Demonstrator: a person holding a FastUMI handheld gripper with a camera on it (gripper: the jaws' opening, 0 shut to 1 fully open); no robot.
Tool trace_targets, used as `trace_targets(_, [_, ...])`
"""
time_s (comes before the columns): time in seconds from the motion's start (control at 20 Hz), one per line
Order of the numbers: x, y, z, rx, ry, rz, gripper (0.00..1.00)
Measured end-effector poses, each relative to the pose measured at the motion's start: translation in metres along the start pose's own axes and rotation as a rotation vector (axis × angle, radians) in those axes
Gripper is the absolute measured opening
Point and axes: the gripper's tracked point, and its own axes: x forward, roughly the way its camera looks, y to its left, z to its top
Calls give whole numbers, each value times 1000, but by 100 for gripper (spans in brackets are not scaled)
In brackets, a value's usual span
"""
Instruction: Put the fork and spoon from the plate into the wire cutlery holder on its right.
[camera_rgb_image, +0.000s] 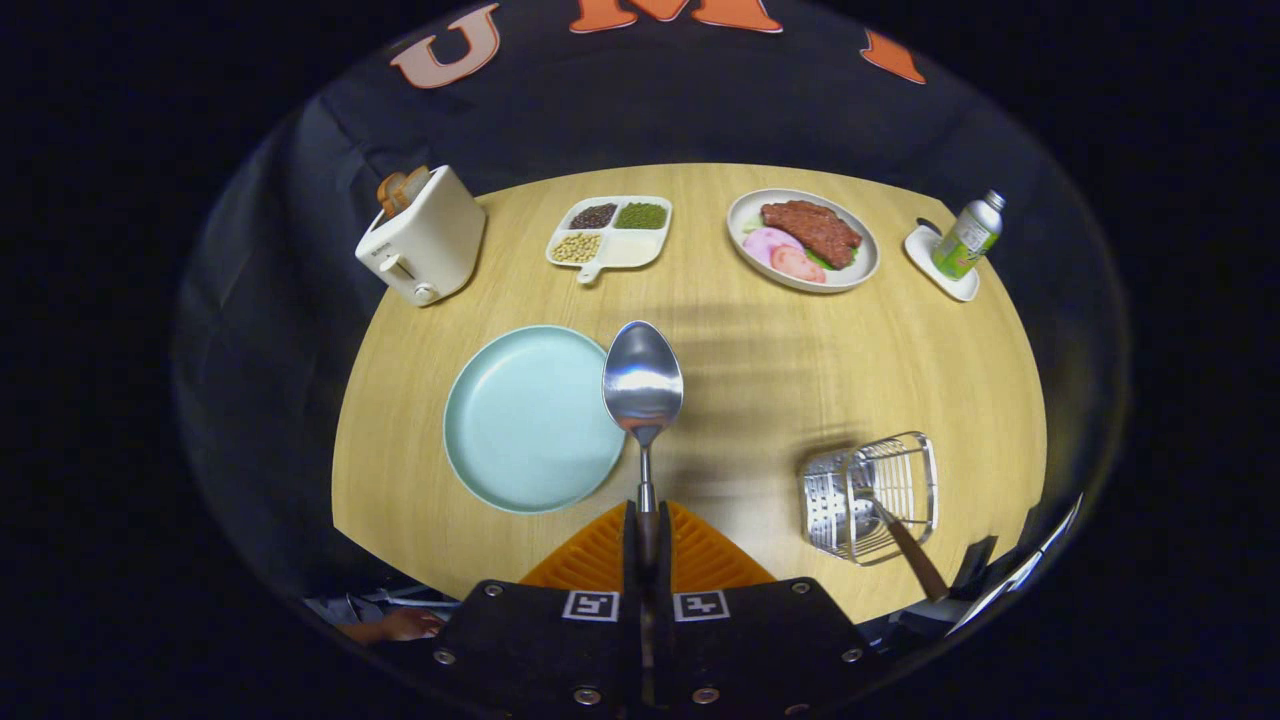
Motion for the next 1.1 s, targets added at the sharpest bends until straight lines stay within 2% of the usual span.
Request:
trace_targets(0.4, [-24, -92, -43, 39, 68, -88, 6])
trace_targets(0.8, [-20, -117, -63, 20, 166, -88, 6])
trace_targets(0.95, [-17, -127, -64, 32, 168, -115, 7])
trace_targets(1.1, [-14, -131, -60, 60, 162, -106, 8])
